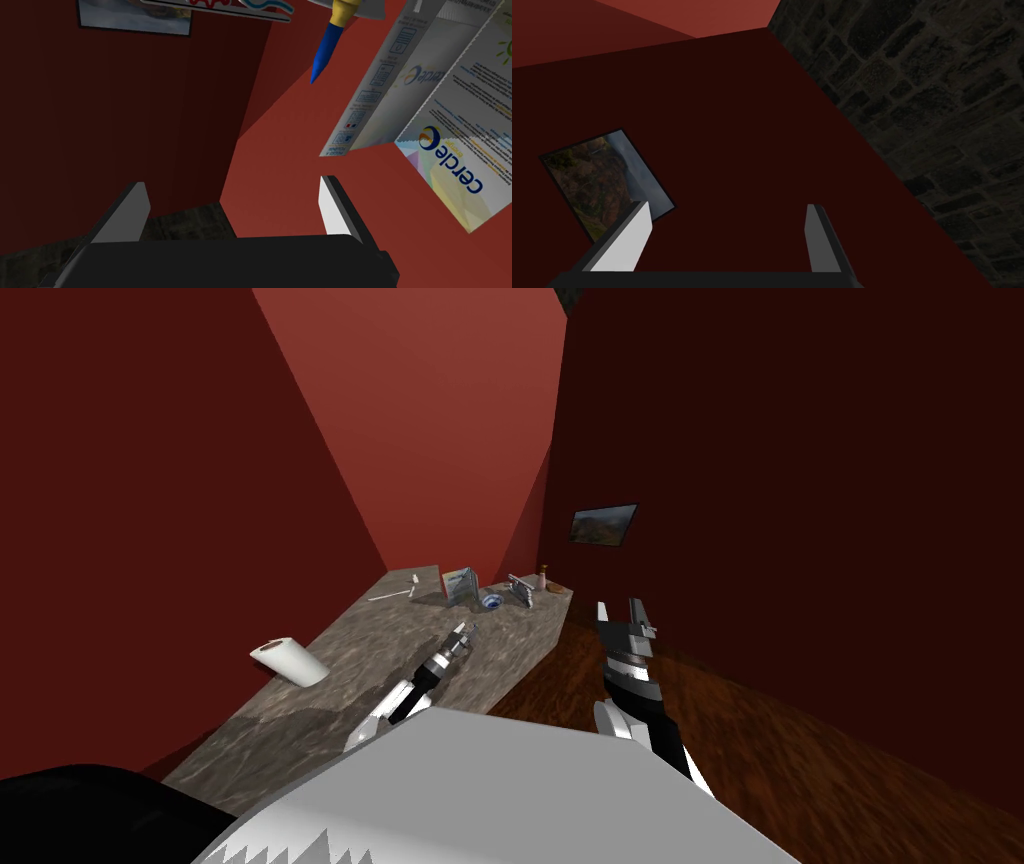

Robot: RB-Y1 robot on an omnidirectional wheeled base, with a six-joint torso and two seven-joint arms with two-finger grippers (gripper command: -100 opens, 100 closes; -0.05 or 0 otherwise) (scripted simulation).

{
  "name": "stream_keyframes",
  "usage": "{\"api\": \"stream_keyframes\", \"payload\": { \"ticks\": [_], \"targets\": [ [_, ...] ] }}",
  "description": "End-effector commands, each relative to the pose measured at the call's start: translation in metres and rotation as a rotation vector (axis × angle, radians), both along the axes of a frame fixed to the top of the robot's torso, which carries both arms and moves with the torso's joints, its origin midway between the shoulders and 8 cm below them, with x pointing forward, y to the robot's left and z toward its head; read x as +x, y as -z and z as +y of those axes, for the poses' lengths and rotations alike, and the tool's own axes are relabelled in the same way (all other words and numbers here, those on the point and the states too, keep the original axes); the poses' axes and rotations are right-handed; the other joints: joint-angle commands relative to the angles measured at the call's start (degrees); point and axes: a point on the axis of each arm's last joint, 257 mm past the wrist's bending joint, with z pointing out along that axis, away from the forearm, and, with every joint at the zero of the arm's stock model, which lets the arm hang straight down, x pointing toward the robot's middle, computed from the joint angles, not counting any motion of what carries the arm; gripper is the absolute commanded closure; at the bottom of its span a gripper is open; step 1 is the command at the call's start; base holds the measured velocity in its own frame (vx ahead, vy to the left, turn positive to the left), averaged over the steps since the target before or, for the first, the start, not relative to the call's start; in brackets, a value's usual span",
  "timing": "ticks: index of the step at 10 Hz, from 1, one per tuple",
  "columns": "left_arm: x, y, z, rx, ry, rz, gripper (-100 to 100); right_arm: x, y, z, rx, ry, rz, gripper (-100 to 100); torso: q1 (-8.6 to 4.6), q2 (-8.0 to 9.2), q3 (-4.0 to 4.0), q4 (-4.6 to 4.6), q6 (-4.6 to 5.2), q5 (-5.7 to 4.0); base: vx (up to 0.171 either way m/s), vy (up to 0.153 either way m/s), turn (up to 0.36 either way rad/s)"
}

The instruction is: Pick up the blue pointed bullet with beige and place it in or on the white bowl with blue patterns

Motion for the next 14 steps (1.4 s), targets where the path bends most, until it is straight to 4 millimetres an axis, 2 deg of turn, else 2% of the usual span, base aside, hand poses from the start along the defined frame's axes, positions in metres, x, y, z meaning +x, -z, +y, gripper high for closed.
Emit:
{"api": "stream_keyframes", "payload": {
  "ticks": [1,8,10,11,12,13,14],
  "targets": [
    [0.003,0.015,0.005,0.051,0.001,0.022,-100,0.0,0.0,0.0,0.0,0.0,0.0,0,0.0,0.0,0.0,0.0,0.0,0.0,0.021,0.023,-0.07],
    [0.0,0.082,0.031,0.312,0.022,0.117,-100,0.0,0.0,0.0,0.0,0.0,0.0,0,-0.03,0.03,0.01,0.0,0.0,-0.01,0.019,0.028,-0.108],
    [-0.001,0.091,0.037,0.355,0.027,0.131,-100,0.0,0.0,0.0,0.0,0.0,0.0,0,-0.06,0.15,0.09,0.03,0.0,-0.01,-0.016,0.018,-0.055],
    [-0.003,0.087,0.035,0.338,0.025,0.126,-100,0.0,0.0,0.0,0.0,0.0,0.0,0,-0.07,0.15,0.09,0.03,0.0,-0.02,-0.005,0.005,-0.012],
    [-0.003,0.088,0.036,0.342,0.025,0.127,0,0.0,0.0,0.0,0.0,0.0,0.0,0,-0.12,0.13,0.08,0.03,-0.01,-0.03,0.0,0.0,0.0],
    [-0.003,0.088,0.035,0.341,0.025,0.126,-100,0.0,0.0,0.0,0.0,0.0,0.0,0,-0.14,0.11,0.07,0.03,-0.01,-0.03,0.0,0.0,0.0],
    [-0.003,0.088,0.035,0.341,0.025,0.127,100,0.0,0.0,0.0,0.0,0.0,0.0,0,-0.15,0.11,0.06,0.03,-0.01,-0.03,0.0,0.0,0.0]
  ]
}}
